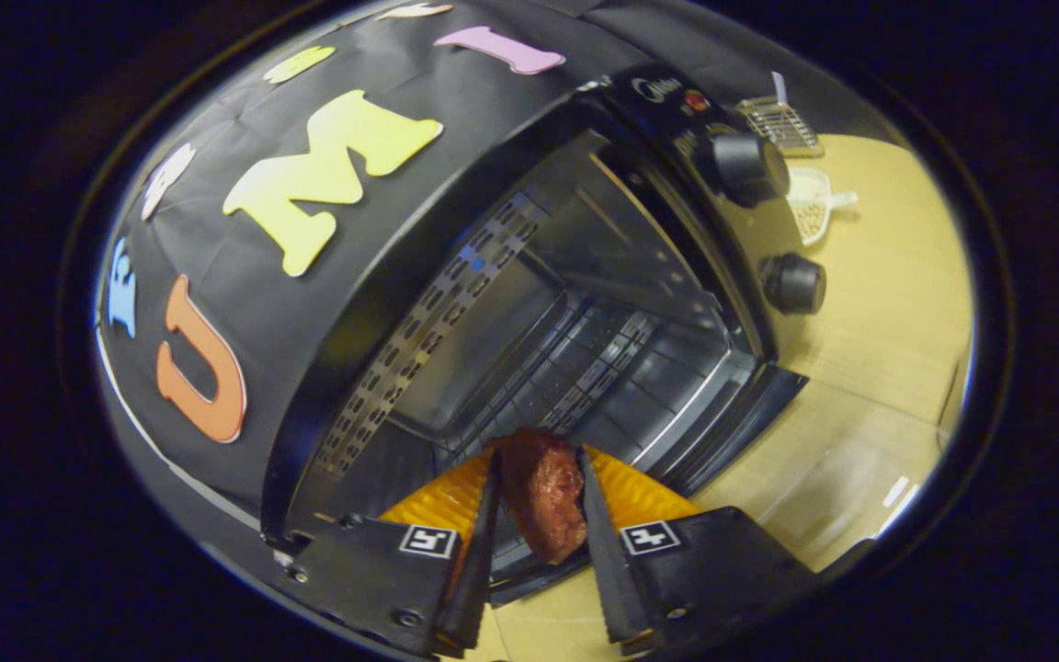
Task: Open the toaster oven, put the food inside, and close the toaster oven door.
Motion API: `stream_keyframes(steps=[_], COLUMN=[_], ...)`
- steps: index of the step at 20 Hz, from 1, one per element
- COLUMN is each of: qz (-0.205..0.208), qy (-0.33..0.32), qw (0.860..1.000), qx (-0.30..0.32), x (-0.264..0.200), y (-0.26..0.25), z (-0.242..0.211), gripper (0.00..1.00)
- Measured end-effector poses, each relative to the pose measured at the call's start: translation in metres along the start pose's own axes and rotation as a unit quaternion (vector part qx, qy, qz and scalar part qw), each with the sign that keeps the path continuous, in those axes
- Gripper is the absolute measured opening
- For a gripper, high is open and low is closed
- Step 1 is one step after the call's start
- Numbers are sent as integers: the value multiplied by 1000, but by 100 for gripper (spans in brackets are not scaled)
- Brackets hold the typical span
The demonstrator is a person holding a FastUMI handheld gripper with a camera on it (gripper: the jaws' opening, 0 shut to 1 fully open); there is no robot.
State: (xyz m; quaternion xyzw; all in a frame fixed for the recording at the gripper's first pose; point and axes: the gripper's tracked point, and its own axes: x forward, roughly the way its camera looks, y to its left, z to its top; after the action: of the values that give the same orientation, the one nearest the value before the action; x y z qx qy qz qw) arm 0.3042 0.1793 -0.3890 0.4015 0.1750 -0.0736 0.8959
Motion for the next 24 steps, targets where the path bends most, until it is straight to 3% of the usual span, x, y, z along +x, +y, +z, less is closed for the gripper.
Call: stream_keyframes(steps=[3, 5, 13, 21, 24], qz=[-12, -20, -20, 3, 6], qy=[-5, -5, 19, 69, 90], qw=[999, 997, 986, 956, 939], qx=[-39, -68, -165, -285, -333], x=[-4, -9, -52, -135, -166], y=[-4, -9, -13, -25, -39], z=[5, 6, 9, -2, -11], gripper=[88, 95, 96, 98, 98])
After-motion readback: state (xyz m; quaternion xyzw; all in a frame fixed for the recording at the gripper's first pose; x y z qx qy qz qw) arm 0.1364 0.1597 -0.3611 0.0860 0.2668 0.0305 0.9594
